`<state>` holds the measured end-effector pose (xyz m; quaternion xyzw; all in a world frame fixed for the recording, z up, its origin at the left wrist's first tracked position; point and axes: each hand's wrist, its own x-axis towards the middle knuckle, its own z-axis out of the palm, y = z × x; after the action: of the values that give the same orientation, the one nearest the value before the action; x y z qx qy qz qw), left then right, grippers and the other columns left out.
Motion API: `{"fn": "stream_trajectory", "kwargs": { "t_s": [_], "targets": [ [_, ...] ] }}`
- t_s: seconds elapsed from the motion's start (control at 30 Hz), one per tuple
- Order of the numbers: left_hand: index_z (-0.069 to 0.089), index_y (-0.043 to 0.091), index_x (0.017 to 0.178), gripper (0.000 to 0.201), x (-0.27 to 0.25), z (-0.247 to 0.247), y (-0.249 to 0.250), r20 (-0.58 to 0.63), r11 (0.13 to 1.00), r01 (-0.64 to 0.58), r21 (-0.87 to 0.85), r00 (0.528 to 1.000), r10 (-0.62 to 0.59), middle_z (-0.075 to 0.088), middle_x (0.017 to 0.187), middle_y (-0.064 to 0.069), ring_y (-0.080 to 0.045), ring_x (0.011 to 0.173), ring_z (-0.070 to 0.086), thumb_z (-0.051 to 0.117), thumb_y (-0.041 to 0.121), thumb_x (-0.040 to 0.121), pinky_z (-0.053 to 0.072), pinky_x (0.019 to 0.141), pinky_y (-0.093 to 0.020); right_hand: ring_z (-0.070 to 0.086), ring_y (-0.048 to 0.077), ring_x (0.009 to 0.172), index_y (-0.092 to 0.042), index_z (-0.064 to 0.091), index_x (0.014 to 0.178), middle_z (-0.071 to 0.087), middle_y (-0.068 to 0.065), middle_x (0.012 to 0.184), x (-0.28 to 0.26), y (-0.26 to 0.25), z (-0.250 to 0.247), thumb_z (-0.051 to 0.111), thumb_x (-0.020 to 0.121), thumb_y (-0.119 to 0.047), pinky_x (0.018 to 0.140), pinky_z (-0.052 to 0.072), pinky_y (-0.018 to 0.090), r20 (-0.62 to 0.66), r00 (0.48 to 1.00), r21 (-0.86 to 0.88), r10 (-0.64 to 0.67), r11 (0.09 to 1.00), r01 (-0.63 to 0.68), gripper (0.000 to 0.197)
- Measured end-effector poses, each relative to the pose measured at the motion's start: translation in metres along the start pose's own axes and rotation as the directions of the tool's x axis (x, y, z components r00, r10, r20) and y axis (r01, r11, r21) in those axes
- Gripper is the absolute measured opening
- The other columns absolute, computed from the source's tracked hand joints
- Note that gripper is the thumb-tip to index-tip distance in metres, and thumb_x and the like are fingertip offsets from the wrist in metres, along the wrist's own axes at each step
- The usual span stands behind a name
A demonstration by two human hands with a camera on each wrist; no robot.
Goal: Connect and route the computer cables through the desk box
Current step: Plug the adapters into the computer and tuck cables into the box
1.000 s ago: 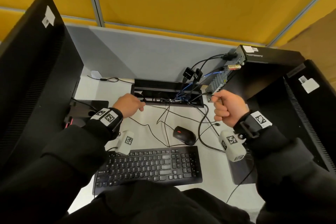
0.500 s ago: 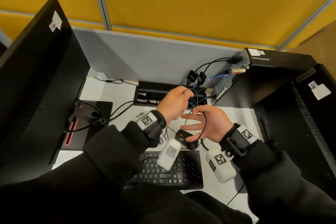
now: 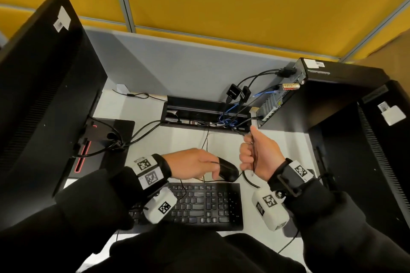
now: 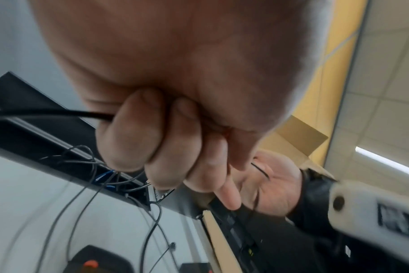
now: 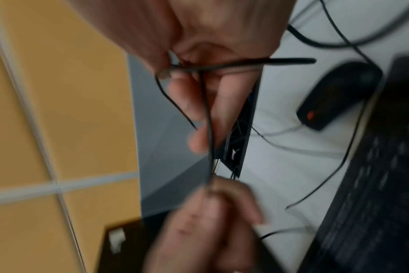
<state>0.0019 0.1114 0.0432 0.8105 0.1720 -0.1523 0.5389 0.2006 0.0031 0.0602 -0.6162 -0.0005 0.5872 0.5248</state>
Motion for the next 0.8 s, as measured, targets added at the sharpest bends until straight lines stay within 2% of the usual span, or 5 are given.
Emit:
{"fn": "stream_trajectory", "kwargs": {
  "t_s": [0.1,0.4,0.47,0.6,0.8],
  "targets": [
    [0.071,0.020,0.094,0.032,0.006,-0.005,0.000,-0.015,0.989,-0.037,-0.145,0.999,0.035,0.040,0.066,-0.005,-0.013,0.058,0.037,0.046,0.035,0.107,0.036,0.064,-0.031,0.014,0.016,0.051,-0.019,0.048,0.085,0.020,0.001,0.064,0.000,0.000,0.002,0.053,0.086,-0.073,0.043,0.016,0.021,0.095,0.994,-0.204,-0.057,0.976,0.075,0.054],
    [0.050,0.030,0.111,0.044,0.021,-0.017,0.000,-0.231,0.990,-0.069,-0.126,0.972,0.038,0.039,0.052,0.010,-0.010,0.046,0.031,0.083,0.036,0.084,0.028,0.047,-0.021,0.023,0.011,0.045,-0.004,0.059,0.111,0.039,-0.003,0.058,0.005,-0.001,-0.011,0.077,0.085,-0.003,0.041,0.018,0.019,0.212,0.974,-0.527,-0.084,0.829,0.186,0.032],
    [0.039,0.038,0.125,0.070,0.032,-0.013,-0.001,-0.290,0.999,-0.020,0.035,0.956,0.029,0.041,0.056,0.007,-0.010,0.047,0.033,0.088,0.044,0.075,0.031,0.051,-0.026,0.020,0.012,0.043,-0.003,0.066,0.094,0.035,-0.001,0.053,0.005,-0.001,-0.007,0.071,0.092,-0.011,0.041,0.017,0.018,0.218,0.972,-0.533,-0.083,0.825,0.190,0.010],
    [0.022,0.036,0.153,0.106,0.059,-0.001,0.004,-0.368,0.999,-0.025,0.042,0.929,0.039,0.052,0.053,0.006,-0.006,0.046,0.044,0.091,0.036,0.072,0.037,0.055,-0.027,0.009,0.010,0.043,-0.017,0.040,0.056,0.015,0.000,0.052,0.006,-0.004,-0.003,0.044,0.104,-0.046,0.044,0.010,0.015,0.258,0.965,-0.471,0.050,0.879,0.081,0.057],
    [0.064,0.001,0.113,0.022,0.071,-0.013,0.007,-0.208,0.942,-0.160,-0.296,0.973,0.100,0.054,0.076,0.001,-0.008,0.058,0.040,0.069,0.015,0.096,0.039,0.057,-0.026,0.010,0.012,0.040,-0.020,0.017,0.063,0.014,-0.001,0.049,0.013,-0.017,-0.017,0.047,0.101,-0.043,0.042,0.012,0.019,0.334,0.936,-0.321,0.112,0.947,0.001,0.053]
  ]
}}
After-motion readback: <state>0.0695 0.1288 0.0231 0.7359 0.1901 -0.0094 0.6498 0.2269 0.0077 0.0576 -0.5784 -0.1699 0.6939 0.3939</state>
